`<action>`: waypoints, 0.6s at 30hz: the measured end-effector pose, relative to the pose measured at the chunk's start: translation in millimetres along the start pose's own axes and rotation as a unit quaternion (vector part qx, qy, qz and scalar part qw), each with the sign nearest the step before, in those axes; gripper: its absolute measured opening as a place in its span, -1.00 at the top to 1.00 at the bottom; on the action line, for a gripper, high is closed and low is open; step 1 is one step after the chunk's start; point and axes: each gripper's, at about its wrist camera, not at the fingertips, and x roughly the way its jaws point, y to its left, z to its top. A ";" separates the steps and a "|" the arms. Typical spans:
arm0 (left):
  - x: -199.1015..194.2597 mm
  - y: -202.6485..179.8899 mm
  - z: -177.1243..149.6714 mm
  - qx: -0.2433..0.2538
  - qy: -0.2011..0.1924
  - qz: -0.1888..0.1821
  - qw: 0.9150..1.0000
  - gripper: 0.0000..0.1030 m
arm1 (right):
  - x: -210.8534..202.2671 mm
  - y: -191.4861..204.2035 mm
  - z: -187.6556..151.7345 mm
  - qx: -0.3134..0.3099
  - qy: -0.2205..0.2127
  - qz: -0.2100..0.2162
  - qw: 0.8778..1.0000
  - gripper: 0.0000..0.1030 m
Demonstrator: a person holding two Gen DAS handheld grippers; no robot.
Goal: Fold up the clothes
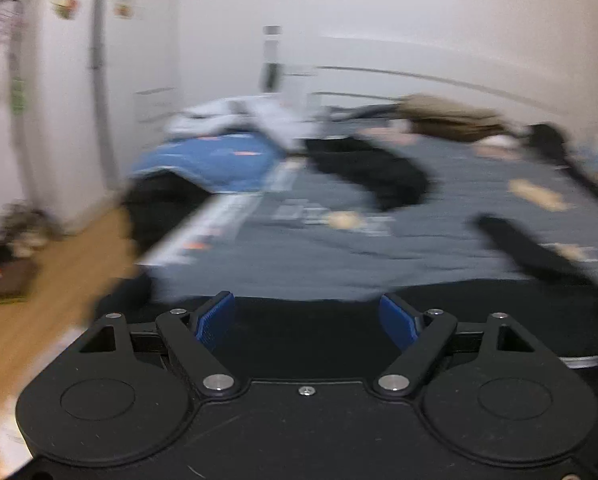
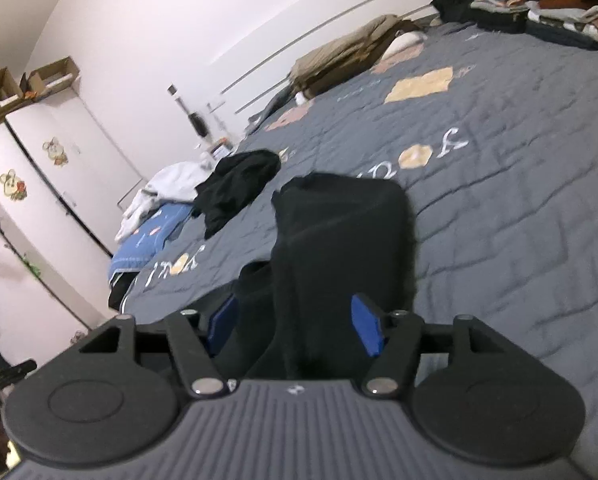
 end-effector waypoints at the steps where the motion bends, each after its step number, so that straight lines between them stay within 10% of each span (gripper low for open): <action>1: -0.3 -17.2 -1.6 0.000 -0.005 -0.026 1.000 -0.55 | 3.0 2.4 3.0 -0.006 0.002 0.000 1.000 -0.28; 7: 25.2 -89.1 -28.1 -0.048 -0.011 -0.151 0.987 -0.73 | 32.5 33.3 9.6 -0.109 0.021 -0.025 0.994 -0.35; 18: 38.3 -129.8 -56.6 -0.007 -0.006 -0.242 0.970 -0.72 | 80.8 44.0 2.5 -0.223 0.049 -0.061 0.972 -0.35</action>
